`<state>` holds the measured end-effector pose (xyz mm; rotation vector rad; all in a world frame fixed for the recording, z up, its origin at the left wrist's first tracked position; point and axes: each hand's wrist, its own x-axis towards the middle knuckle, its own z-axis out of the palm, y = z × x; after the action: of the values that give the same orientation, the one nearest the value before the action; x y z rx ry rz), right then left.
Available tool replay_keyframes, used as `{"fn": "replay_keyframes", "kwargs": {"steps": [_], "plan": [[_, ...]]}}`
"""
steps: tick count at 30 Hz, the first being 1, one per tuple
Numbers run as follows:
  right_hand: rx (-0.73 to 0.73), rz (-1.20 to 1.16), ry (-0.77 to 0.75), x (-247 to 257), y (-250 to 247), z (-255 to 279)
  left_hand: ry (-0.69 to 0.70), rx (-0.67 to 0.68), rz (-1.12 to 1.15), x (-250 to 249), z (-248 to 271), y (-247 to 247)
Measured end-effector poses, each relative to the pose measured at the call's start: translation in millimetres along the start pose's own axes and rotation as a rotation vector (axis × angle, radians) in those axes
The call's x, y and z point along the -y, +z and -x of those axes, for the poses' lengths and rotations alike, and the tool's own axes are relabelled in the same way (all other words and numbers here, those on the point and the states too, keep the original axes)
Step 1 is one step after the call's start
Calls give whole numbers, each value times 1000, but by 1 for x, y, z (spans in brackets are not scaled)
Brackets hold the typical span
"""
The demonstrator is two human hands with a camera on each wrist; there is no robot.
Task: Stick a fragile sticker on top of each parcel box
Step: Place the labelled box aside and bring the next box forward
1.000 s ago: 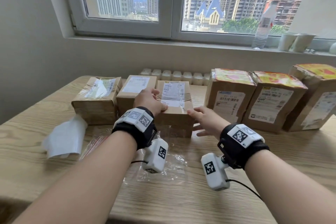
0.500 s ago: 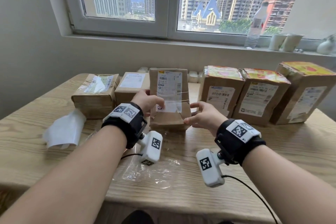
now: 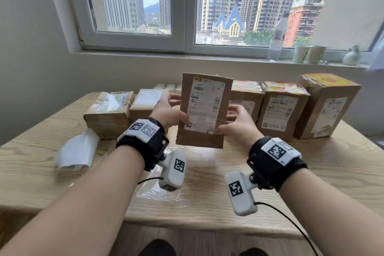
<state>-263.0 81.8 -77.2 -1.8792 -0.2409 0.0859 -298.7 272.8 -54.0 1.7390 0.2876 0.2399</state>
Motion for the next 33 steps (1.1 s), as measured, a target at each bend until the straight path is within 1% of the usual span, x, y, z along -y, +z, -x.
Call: {"fn": "replay_keyframes", "kwargs": {"steps": [4, 10, 14, 17, 26, 33], "plan": [[-71, -11, -32, 4, -14, 9, 10, 50, 30, -2, 8, 12], [-150, -38, 68, -17, -41, 17, -16, 158, -57, -2, 18, 42], [-190, -38, 102, -28, -55, 20, -23, 199, -124, 4, 19, 60], [-200, -42, 108, -32, -62, 21, -34, 215, -126, 5, 20, 69], [-216, -40, 96, -30, -61, 24, -10, 220, -173, 12, 18, 68], [-221, -73, 19, -12, -59, 38, -17, 256, -163, 9, 26, 61]]}}
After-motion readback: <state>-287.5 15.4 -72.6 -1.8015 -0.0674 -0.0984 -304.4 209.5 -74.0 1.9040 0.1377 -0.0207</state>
